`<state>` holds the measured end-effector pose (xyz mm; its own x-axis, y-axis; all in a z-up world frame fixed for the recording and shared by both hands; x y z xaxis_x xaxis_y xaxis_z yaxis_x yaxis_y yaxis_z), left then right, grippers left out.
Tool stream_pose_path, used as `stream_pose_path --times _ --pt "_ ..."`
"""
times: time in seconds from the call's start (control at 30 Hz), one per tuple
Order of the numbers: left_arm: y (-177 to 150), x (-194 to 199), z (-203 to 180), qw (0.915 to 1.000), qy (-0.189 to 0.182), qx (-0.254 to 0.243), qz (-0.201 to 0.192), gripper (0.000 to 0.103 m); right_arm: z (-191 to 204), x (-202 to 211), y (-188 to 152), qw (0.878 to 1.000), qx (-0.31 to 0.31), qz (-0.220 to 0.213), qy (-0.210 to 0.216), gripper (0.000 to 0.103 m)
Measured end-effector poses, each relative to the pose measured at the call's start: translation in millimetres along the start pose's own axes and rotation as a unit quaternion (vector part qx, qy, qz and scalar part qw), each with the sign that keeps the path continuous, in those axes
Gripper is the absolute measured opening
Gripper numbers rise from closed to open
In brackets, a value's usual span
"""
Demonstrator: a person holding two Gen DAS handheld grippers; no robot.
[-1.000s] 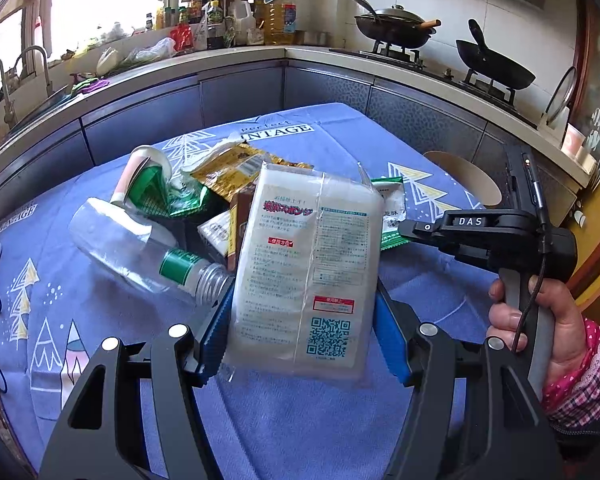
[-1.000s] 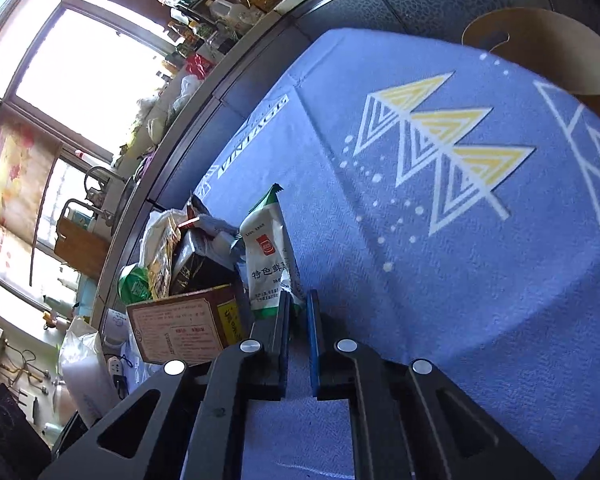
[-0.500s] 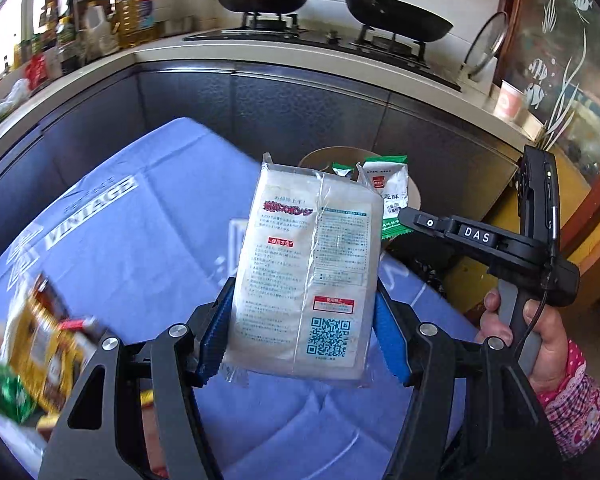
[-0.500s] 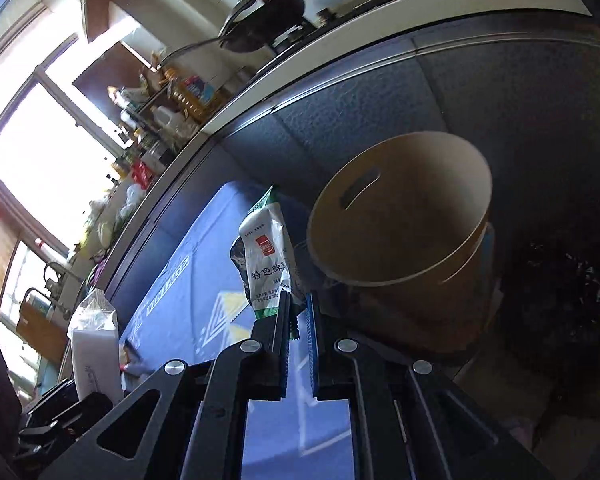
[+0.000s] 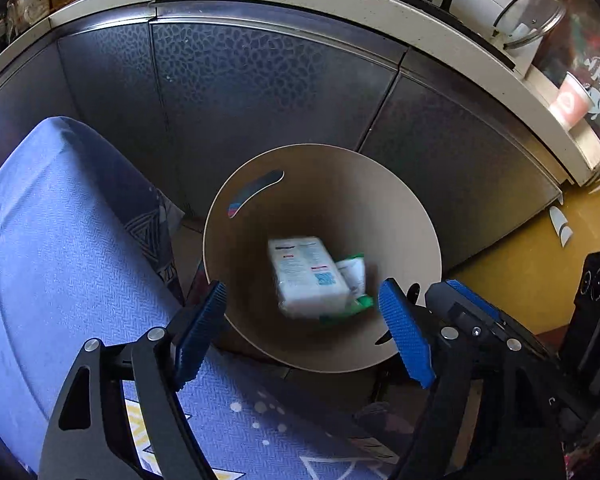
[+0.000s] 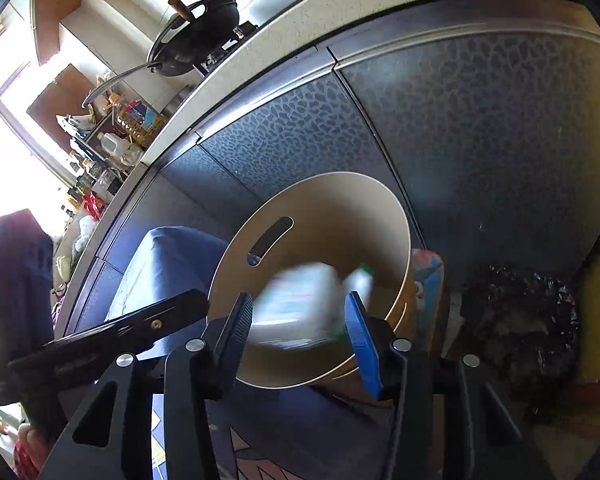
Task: Collect trash
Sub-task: 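Carry the tissue pack and snack bag over the wooden bin and open both tools, then move both tools back over the remaining trash on the table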
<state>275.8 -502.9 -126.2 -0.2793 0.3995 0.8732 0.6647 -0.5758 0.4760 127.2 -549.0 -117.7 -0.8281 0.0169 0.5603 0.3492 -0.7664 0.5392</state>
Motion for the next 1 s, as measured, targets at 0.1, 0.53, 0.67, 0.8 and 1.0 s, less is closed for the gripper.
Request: stream_pose_path --times 0.1,0.53,0.67,0.8,1.0 --pt "-5 23 -4 0.9997 -0.012 0.003 -0.022 0.078 1 14 1 1.000 -0.003 -0.018 0.008 0.049" --pt "-145 166 26 0.9936 0.001 0.032 -0.108 0.078 71 49 -86 0.994 0.001 0.032 0.104 0.049" --pt "-197 200 60 0.9881 0.051 0.059 -0.133 0.078 105 50 -123 0.990 0.039 0.066 0.118 0.049" --pt "-239 229 94 0.9795 0.096 0.094 -0.150 0.078 133 47 -158 0.985 0.071 0.101 0.123 0.049" --pt "-287 254 125 0.9708 0.126 0.127 -0.160 0.078 155 39 -201 0.977 0.096 0.147 0.119 0.049"
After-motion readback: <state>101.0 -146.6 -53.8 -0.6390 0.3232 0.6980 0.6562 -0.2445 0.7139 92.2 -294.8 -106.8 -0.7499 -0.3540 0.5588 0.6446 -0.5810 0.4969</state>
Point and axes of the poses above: each gripper's, at about its wrist camera, not at the fingertips, and x roughly against the way its jaws point, z to its left, y to its top, the point moved 8 cm from there along -x, roughly the way its jaws point, and after that the axes turned 6 degrees about y, right-handed, at the moved point
